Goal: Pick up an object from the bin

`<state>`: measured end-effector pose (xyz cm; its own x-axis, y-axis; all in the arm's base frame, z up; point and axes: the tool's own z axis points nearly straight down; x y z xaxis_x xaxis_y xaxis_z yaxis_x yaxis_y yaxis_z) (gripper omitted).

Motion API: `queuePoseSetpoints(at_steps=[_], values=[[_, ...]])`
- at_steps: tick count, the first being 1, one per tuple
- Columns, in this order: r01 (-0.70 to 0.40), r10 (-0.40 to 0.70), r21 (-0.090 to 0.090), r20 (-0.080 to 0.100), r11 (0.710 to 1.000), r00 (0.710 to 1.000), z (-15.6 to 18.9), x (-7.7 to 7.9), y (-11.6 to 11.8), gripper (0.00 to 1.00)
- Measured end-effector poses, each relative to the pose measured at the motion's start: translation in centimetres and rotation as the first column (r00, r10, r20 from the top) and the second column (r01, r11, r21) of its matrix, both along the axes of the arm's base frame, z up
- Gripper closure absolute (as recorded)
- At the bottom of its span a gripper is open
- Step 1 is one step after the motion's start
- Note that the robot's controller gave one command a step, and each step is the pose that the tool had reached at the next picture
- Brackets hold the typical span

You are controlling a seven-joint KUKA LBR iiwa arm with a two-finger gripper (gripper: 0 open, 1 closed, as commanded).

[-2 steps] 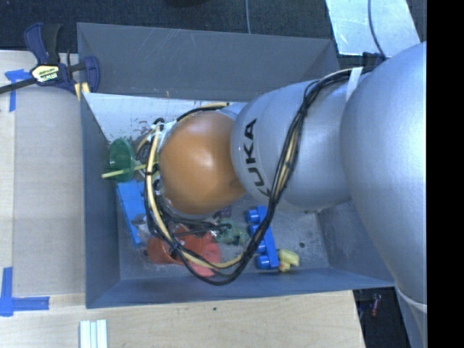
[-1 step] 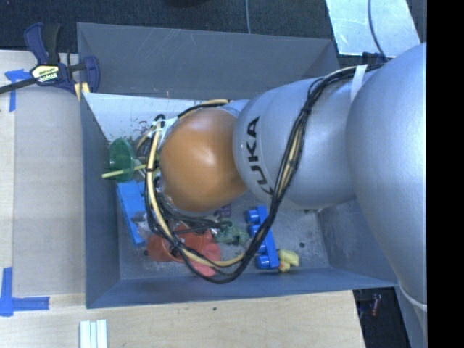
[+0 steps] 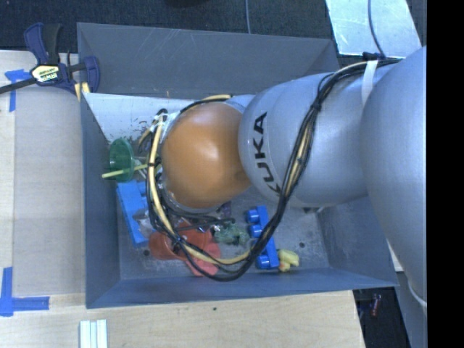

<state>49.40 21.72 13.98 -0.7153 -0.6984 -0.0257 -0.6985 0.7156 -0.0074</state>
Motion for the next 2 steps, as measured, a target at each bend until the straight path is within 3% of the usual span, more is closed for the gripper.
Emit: queuePoseSetpoints(at_steps=[2], values=[[0.002,-0.002,0.003,0.007,1.0,1.0,2.9,0.2,0.1,1.0]])
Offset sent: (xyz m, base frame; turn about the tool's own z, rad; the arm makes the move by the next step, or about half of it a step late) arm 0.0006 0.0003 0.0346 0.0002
